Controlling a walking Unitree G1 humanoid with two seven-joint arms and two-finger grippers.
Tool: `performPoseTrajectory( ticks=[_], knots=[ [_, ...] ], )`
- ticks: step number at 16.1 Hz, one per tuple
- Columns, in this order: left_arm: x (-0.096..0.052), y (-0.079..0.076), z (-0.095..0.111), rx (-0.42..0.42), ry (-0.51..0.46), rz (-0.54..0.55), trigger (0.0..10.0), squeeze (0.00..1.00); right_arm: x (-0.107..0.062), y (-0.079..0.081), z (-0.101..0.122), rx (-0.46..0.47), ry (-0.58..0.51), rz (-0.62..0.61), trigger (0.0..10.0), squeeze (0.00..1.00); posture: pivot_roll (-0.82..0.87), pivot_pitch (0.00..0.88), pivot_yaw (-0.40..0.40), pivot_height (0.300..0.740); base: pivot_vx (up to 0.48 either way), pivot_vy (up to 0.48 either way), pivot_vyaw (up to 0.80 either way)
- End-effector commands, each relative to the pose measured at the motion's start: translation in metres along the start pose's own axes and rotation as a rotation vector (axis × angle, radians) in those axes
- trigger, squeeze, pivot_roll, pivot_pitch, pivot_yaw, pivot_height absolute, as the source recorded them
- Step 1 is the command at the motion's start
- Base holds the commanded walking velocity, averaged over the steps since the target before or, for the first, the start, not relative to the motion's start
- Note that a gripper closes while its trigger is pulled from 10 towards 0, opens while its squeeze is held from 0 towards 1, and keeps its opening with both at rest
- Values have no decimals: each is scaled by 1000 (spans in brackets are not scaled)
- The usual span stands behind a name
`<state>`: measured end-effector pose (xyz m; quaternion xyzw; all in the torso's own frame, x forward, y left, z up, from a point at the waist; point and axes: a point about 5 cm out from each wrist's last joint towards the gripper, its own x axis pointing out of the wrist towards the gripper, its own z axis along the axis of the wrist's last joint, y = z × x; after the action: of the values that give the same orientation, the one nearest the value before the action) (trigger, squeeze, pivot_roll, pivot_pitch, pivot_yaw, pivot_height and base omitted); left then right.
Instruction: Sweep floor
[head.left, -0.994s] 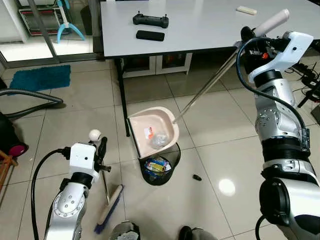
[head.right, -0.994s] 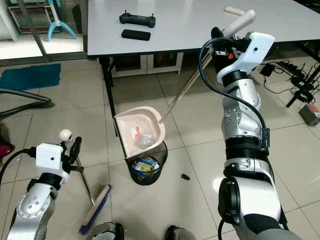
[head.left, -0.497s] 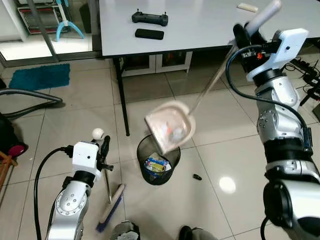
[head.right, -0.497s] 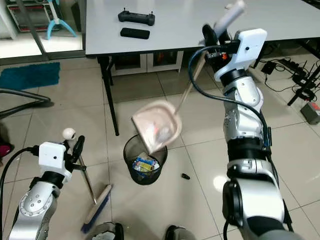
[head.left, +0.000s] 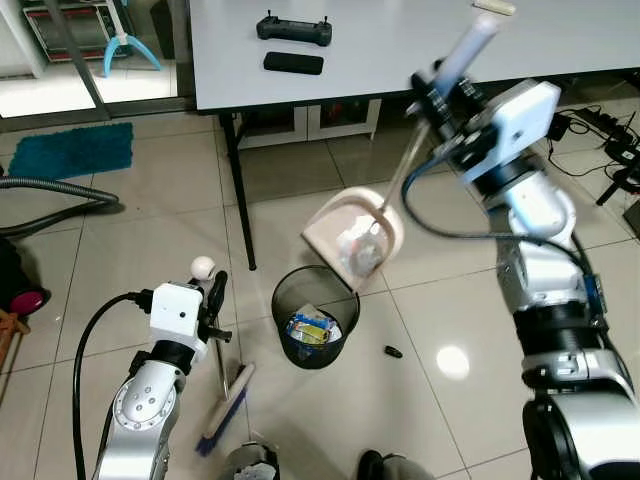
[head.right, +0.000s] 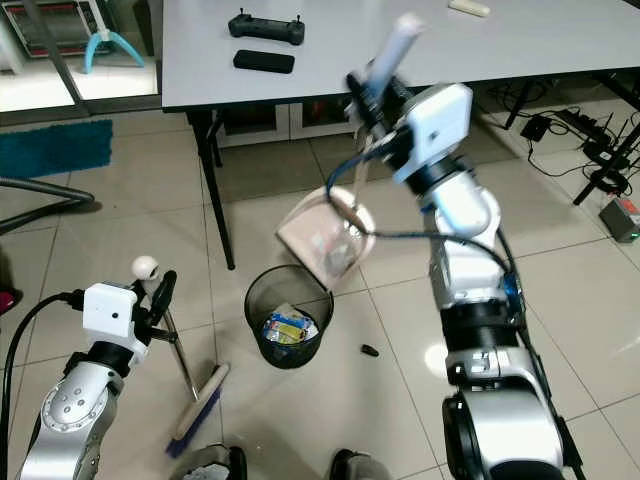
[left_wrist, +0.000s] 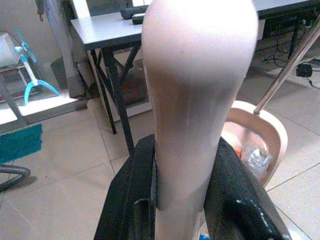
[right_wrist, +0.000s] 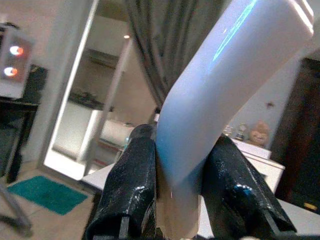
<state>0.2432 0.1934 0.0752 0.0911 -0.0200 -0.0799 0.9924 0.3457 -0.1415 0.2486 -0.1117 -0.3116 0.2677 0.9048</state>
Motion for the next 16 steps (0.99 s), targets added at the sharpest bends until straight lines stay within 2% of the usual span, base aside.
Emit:
performPoseTrajectory(
  ticks=[1,3,6,11,14,15,16],
  knots=[
    [-1,-1,-3,-4,11,-12,10000,0,4,5,16,-66,-66,61,10000,0,75,104,12,740,0,0,0],
    [0,-1,-3,-6,12,-20,10000,0,-1,15,13,-36,-42,95,10000,0,67,97,19,740,0,0,0],
    [3,-2,-3,-4,12,-33,10000,0,-6,22,14,-60,-25,139,10000,0,54,90,30,740,0,0,0],
    [10,-3,-2,-1,7,-52,10000,0,-4,9,32,-98,-65,97,10000,0,37,82,42,740,0,0,0],
    [16,-1,-4,-10,25,-33,10000,0,-2,-9,46,-97,-106,-17,10000,0,28,76,44,740,0,0,0],
    [22,3,0,0,28,2,10000,0,-3,-37,52,-133,-88,-199,10000,0,20,81,47,740,0,0,0],
    [24,4,1,1,24,13,10000,0,-4,-47,53,-144,-77,-262,10000,0,20,81,47,740,0,0,0]
  ],
)
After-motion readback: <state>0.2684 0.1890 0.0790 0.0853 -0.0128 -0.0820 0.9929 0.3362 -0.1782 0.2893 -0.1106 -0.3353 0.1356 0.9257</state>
